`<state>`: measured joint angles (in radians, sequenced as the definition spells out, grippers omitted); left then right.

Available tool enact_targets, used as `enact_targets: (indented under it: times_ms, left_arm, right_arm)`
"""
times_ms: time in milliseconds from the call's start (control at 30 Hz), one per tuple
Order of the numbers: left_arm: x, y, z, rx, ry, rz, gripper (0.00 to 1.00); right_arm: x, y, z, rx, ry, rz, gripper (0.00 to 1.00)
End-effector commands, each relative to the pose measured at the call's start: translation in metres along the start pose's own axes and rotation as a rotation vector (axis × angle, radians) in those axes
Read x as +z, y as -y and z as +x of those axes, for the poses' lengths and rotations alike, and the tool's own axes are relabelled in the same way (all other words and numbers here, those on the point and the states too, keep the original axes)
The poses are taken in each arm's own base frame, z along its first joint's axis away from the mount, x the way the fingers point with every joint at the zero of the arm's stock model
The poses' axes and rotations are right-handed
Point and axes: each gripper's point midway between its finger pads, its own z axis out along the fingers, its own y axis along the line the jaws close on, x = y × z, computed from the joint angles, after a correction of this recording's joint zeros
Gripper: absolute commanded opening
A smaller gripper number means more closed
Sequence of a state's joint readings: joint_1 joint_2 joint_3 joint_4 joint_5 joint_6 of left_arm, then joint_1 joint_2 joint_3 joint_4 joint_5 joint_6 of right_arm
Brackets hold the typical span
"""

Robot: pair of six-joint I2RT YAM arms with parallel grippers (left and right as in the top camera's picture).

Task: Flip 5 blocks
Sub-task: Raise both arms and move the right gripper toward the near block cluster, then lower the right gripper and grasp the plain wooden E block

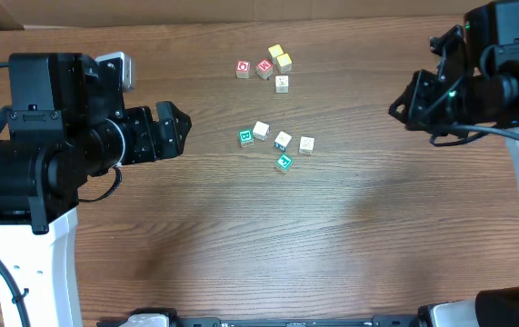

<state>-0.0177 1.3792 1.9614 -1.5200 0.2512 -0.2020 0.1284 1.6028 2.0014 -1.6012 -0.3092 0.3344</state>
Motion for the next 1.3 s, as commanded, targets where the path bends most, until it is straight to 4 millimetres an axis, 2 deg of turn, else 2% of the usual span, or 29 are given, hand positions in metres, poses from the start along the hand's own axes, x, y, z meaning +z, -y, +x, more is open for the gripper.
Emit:
enact_targets:
  times_ms: [0,100,167,200,267,433,633,800,1033,1267]
  left_arm:
    - [-0.007,0.002,-0.004,0.013,0.025,0.009,1.0]
    - [-0.007,0.002,-0.004,0.013,0.025,0.009,1.0]
    - [-0.007,0.002,-0.004,0.013,0.026,0.01,1.0]
    - [-0.007,0.002,-0.004,0.013,0.025,0.009,1.0]
    - [-0.007,0.002,-0.004,0.013,0.026,0.01,1.0]
    - [-0.007,0.002,-0.004,0.013,0.026,0.01,1.0]
    - [-0.007,0.002,-0.004,0.014,0.026,0.008,1.0]
    - [-0.007,0.002,-0.004,0.014,0.026,0.008,1.0]
    - [-0.007,0.002,-0.004,0.014,0.026,0.008,1.0]
    - [-0.007,0.002,-0.004,0.014,0.026,0.008,1.0]
  right_arm:
    - [0.01,0.004,0.004,0.028,0.009,0.082,0.44]
    - [0.026,-0.001,0.012,0.039,-0.022,0.082,0.53]
    - [0.039,-0.005,0.016,0.019,-0.04,0.079,0.6]
    - [0.047,-0.007,0.02,0.01,-0.052,0.078,0.68]
    - [0.064,-0.011,0.027,0.004,-0.076,0.078,0.73]
    - [0.114,-0.021,0.044,-0.019,-0.093,0.077,0.75]
    - [0.176,-0.014,0.056,-0.003,-0.037,0.151,0.74]
    - [0.224,-0.012,0.057,-0.055,0.033,0.216,0.74]
    - [0.268,-0.014,0.034,-0.144,0.155,0.278,0.75]
    - [0.291,-0.005,0.02,-0.122,0.183,0.282,0.75]
